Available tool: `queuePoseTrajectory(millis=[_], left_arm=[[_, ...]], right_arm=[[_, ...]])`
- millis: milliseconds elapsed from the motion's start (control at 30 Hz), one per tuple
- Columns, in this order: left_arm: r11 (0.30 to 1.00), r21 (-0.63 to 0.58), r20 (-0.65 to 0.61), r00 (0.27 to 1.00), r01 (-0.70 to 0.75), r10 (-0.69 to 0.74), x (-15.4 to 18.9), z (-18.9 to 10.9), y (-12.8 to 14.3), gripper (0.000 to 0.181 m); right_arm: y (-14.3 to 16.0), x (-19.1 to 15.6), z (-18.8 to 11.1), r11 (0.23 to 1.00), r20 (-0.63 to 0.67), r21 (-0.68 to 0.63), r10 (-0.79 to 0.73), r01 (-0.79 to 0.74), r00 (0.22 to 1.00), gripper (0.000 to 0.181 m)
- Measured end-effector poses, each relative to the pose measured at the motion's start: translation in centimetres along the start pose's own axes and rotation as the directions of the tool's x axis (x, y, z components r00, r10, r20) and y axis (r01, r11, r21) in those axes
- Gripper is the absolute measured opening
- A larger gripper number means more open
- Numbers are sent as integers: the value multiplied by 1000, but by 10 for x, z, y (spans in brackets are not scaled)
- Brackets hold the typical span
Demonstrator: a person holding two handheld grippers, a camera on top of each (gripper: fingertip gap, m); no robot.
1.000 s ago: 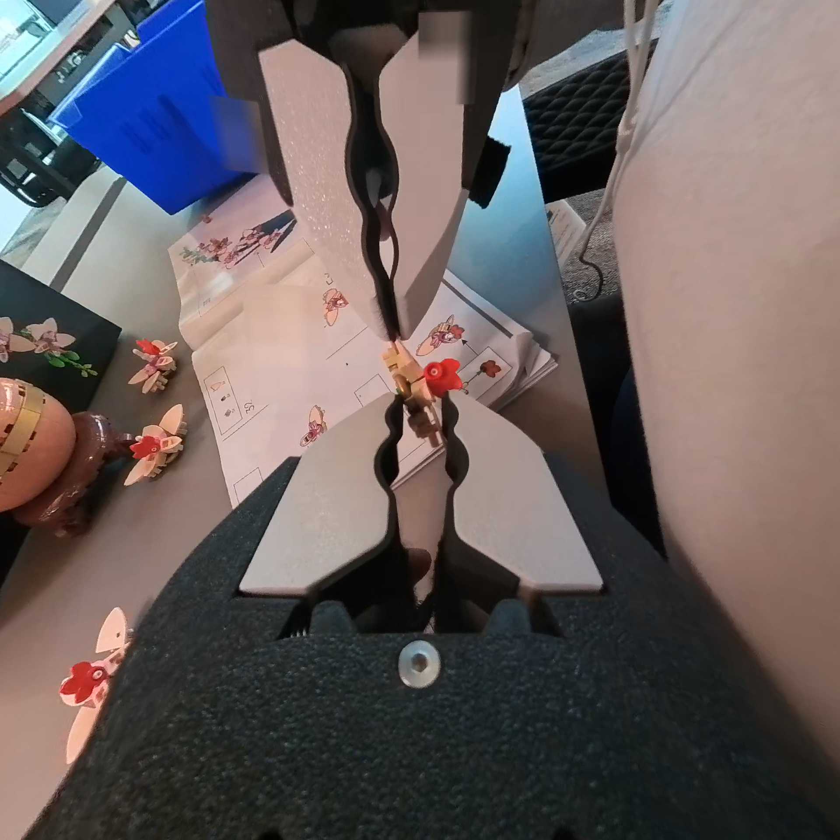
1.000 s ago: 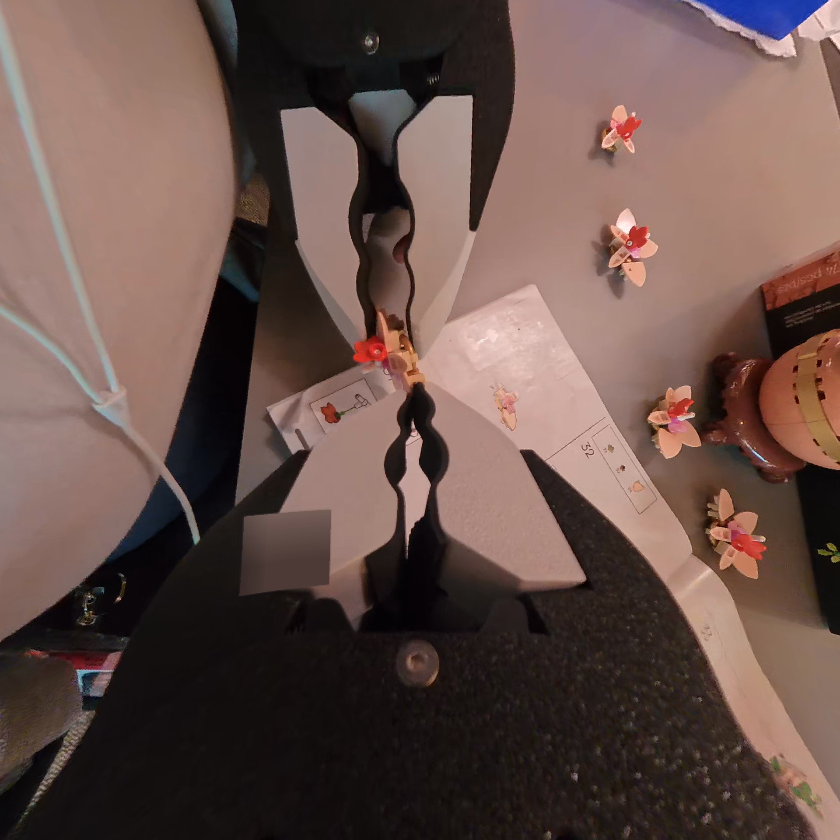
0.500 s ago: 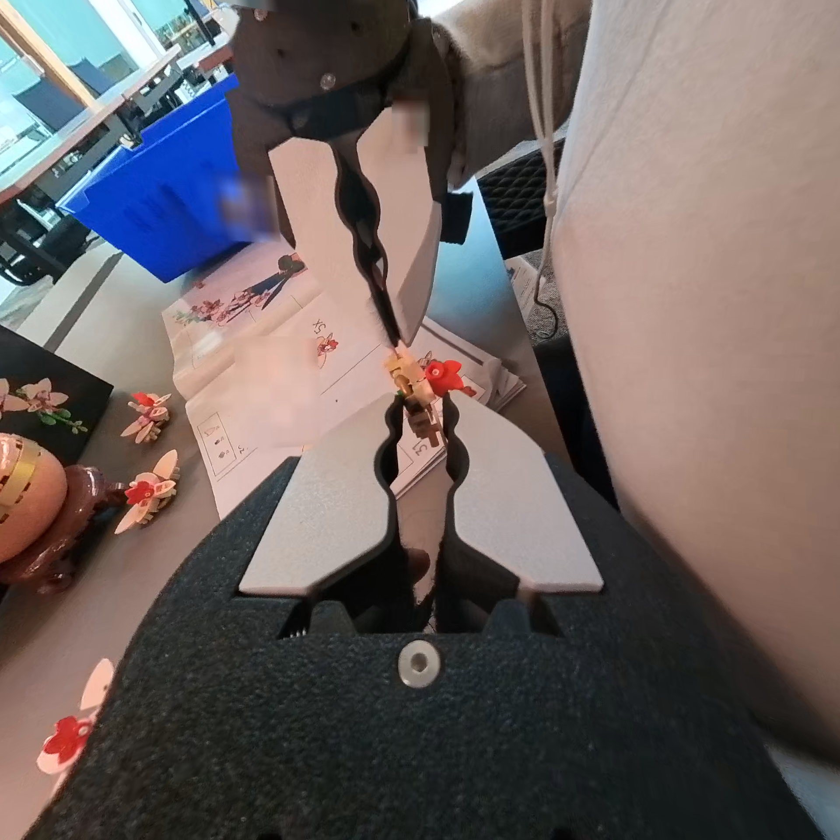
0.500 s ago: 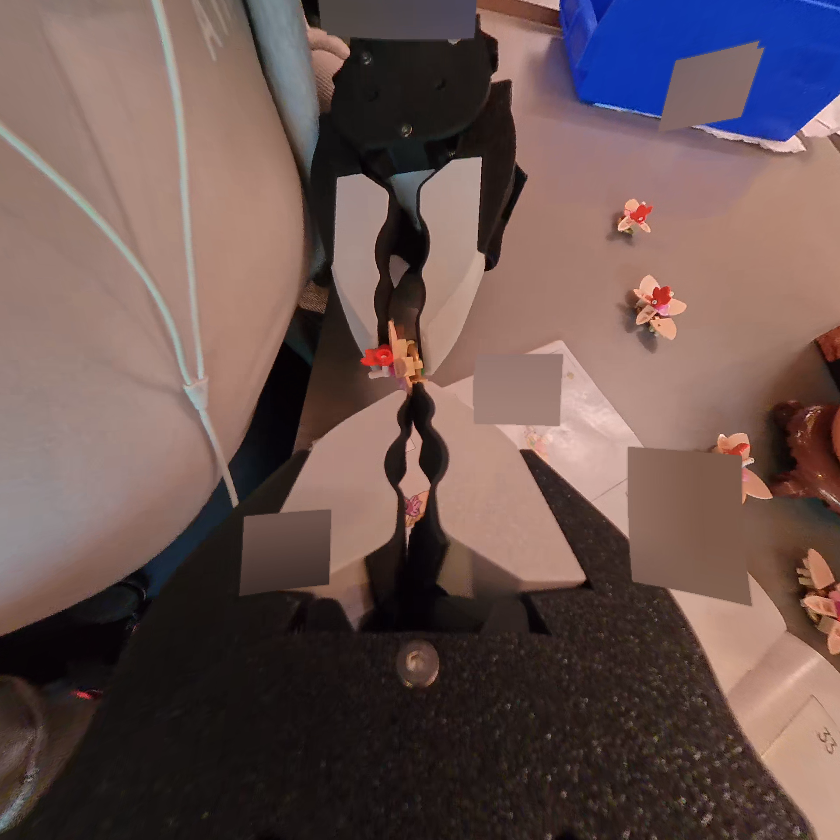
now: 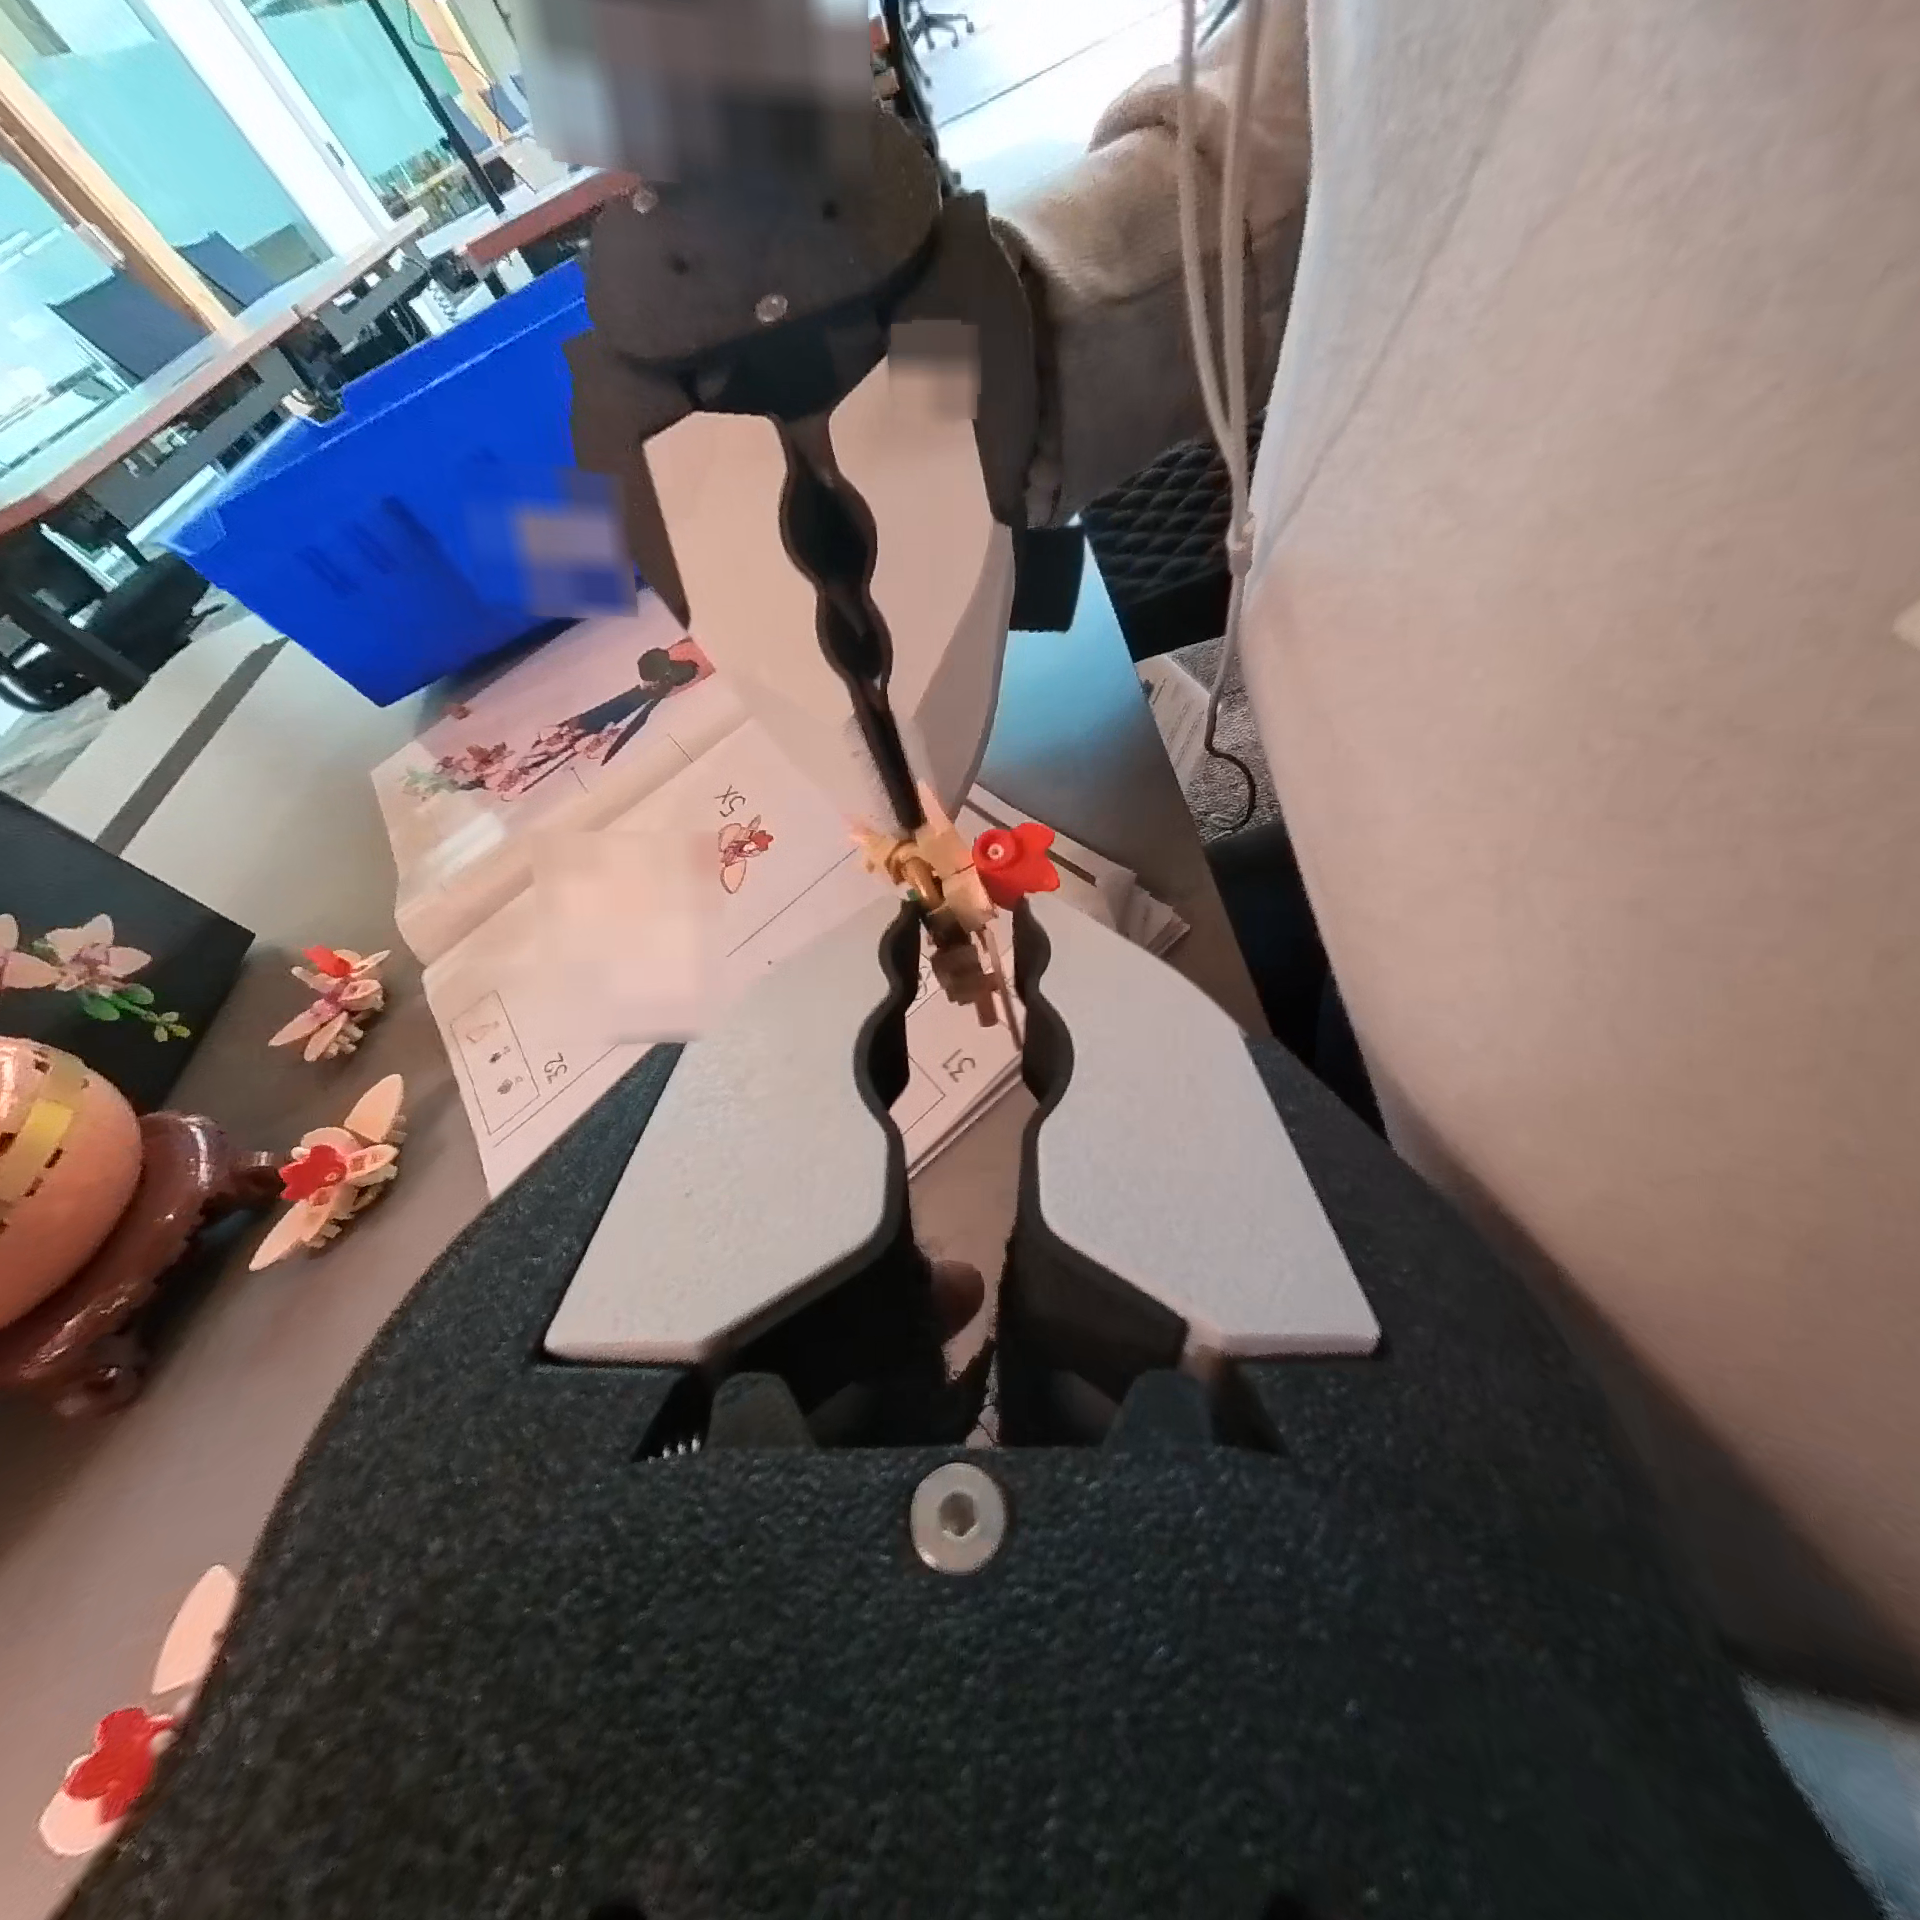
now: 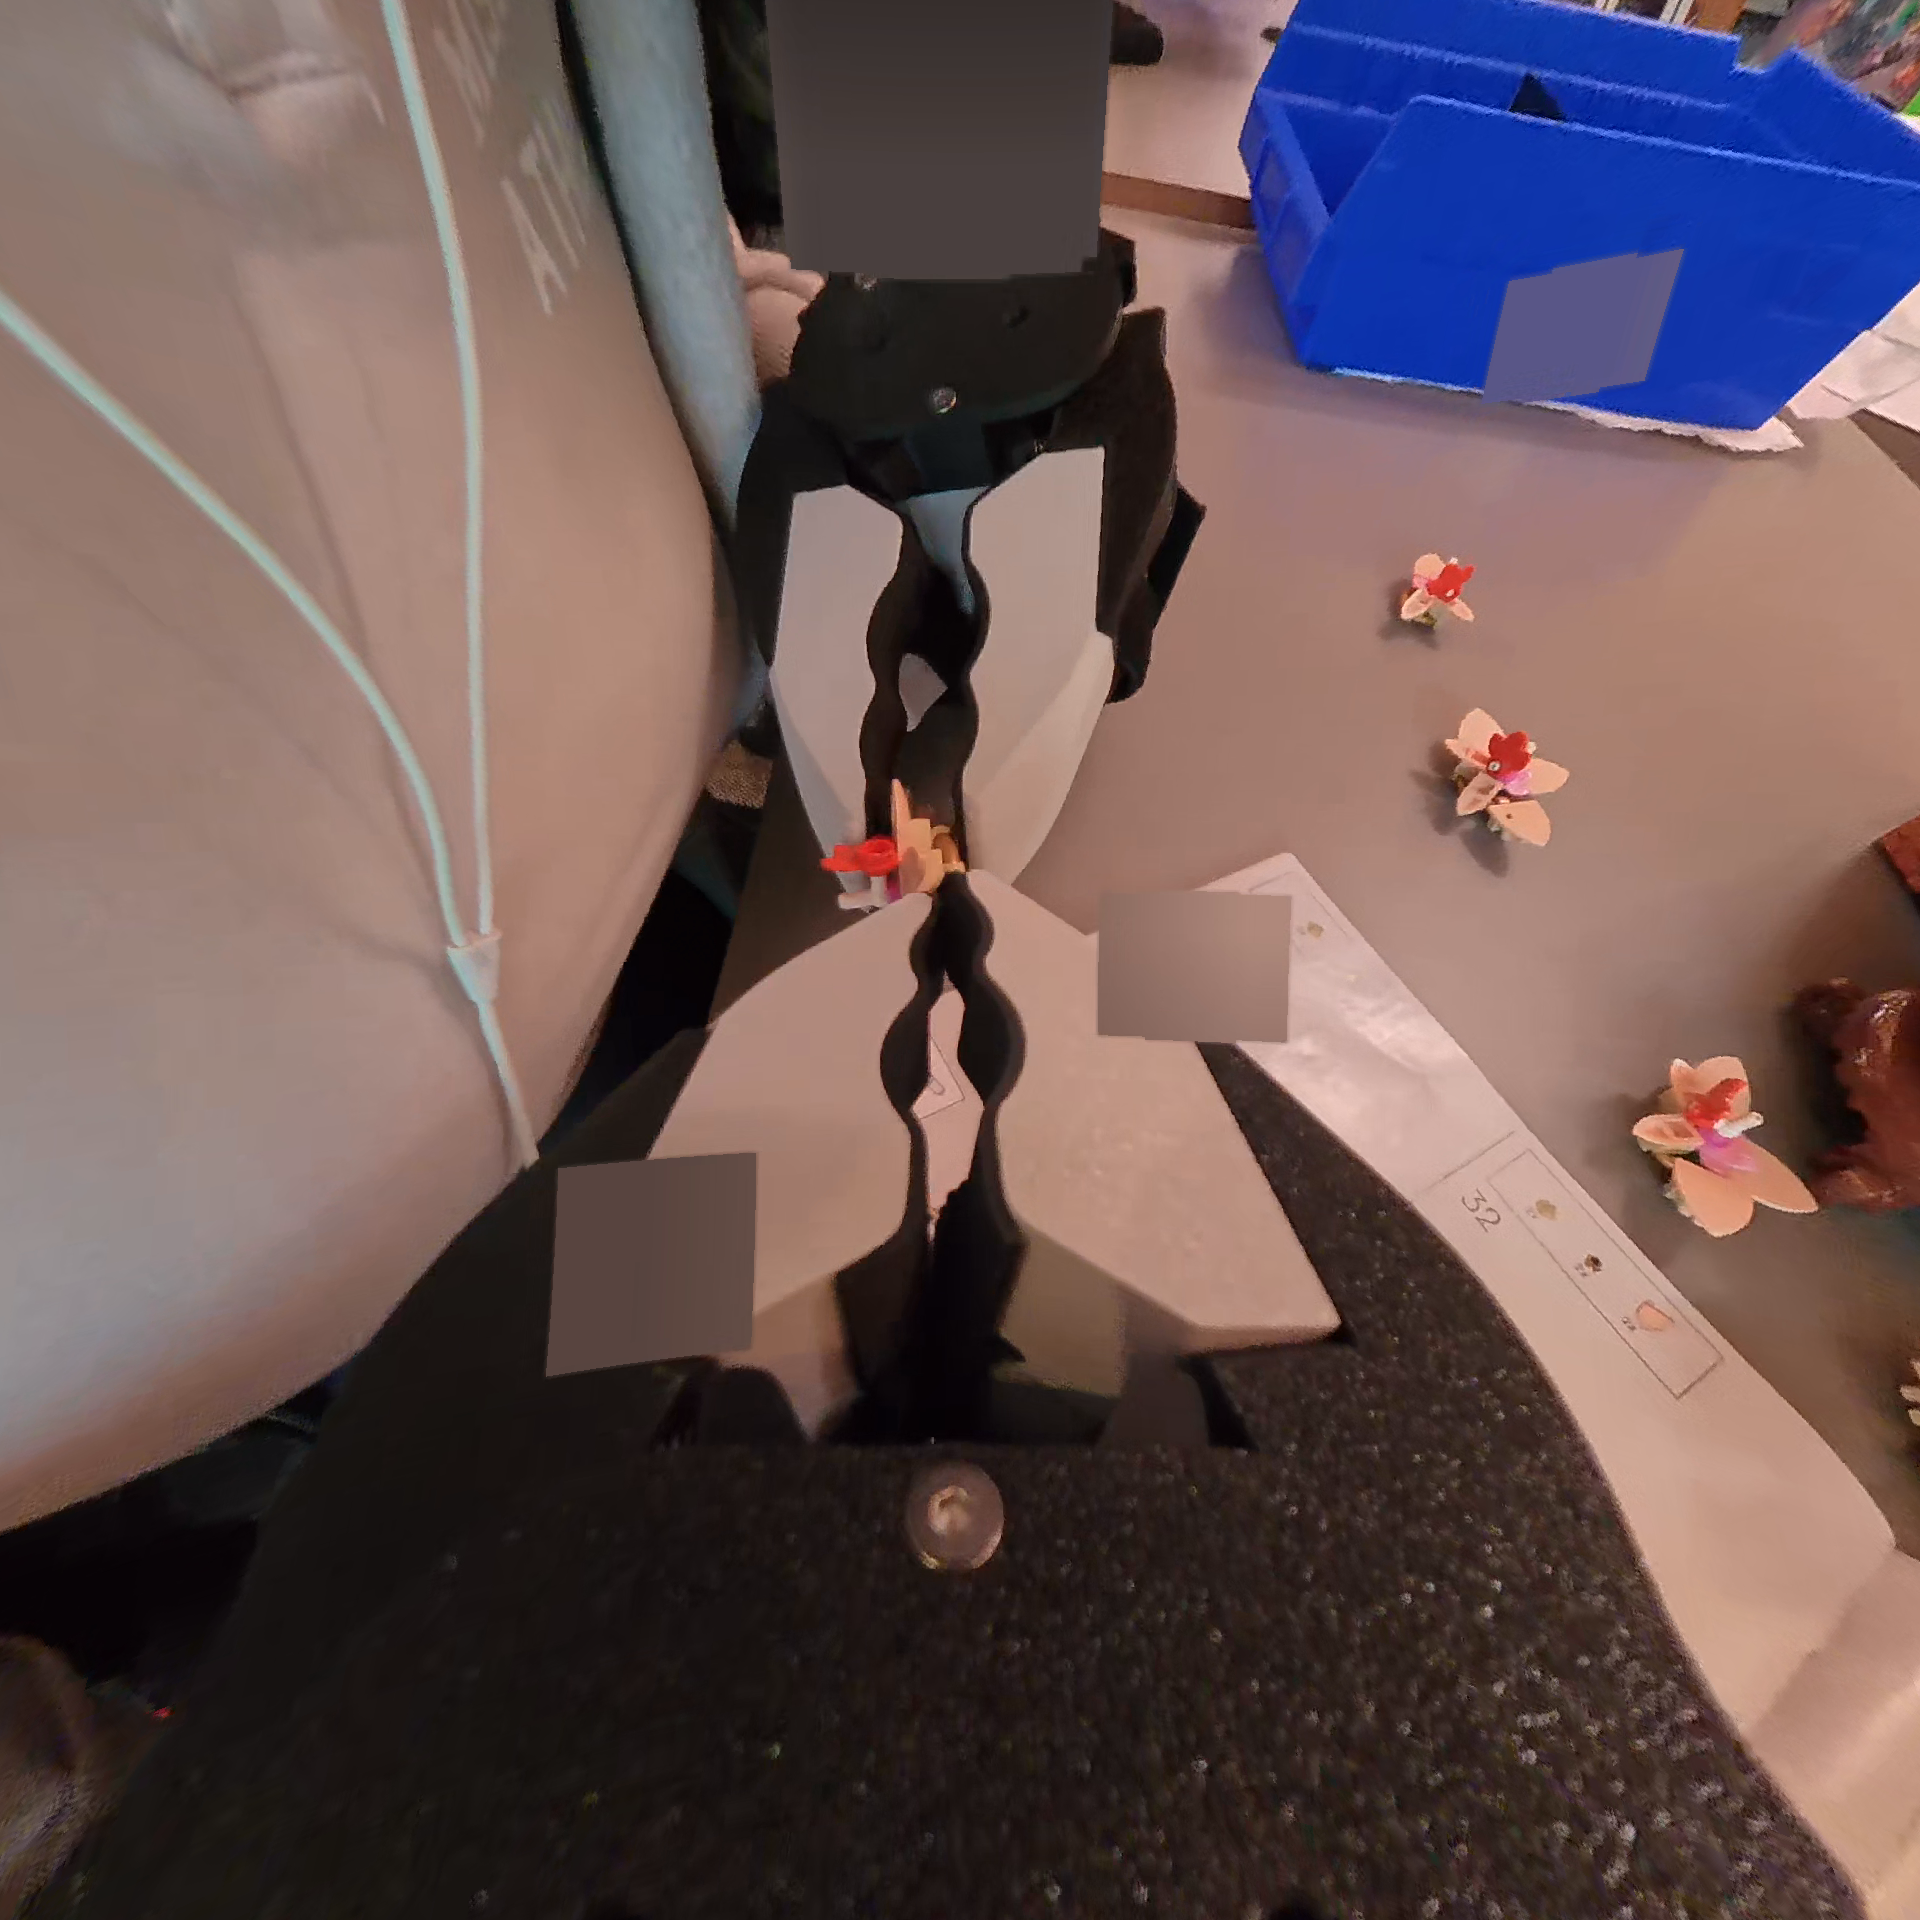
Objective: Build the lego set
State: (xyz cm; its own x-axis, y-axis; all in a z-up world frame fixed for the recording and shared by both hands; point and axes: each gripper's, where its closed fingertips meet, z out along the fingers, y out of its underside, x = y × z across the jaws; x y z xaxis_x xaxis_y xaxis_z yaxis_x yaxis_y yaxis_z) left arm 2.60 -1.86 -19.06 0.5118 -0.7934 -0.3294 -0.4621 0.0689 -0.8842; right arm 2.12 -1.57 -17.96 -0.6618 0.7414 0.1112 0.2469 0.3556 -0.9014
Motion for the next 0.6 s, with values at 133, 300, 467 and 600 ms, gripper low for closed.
queuePoseTrajectory(millis=[133,300,467,600], left_arm=[[1000,8,19,1000,3,-4,-3,1,0,18],[998,45,26,999,45,-46,-9,-1,-4,18],[991,85,11,995,101,-102,-12,-4,-8,18],[958,147,-46,969,247,-243,-17,-9,-16,18]], right_arm=[[-10,5,-7,993,17,90,79,-80,997,8],[-8,17,-16,975,49,104,194,-198,980,27],[-5,14,-11,966,148,74,237,-249,960,23],[-7,19,-5,955,162,64,278,-291,947,19]])
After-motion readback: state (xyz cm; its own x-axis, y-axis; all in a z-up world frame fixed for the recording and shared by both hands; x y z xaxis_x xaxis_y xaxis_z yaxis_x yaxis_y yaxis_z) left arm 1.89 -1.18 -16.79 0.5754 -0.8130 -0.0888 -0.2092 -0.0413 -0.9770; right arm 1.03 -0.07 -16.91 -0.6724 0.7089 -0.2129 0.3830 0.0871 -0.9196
